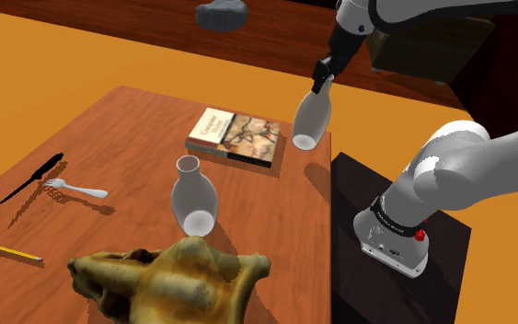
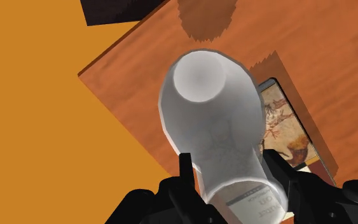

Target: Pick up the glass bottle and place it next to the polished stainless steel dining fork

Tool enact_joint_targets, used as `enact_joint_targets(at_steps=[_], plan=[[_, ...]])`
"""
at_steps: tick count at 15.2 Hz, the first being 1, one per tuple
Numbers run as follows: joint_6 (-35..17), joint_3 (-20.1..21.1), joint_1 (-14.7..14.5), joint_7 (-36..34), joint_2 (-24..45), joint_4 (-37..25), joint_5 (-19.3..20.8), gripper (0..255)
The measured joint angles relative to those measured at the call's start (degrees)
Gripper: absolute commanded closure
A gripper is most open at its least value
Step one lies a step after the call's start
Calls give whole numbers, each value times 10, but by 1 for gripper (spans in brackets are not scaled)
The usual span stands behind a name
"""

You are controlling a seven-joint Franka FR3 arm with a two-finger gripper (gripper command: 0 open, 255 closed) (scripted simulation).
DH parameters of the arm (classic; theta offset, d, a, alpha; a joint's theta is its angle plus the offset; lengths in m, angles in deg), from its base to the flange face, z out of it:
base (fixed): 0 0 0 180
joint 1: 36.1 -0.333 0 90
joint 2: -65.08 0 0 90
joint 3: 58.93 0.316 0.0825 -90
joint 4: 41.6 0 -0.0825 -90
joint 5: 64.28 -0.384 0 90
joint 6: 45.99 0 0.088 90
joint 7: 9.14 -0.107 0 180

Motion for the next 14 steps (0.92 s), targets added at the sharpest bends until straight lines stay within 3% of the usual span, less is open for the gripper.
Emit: enact_joint_targets(at_steps=[14], plan=[[111, 9, -5, 2, -4, -107, -9, 255]])
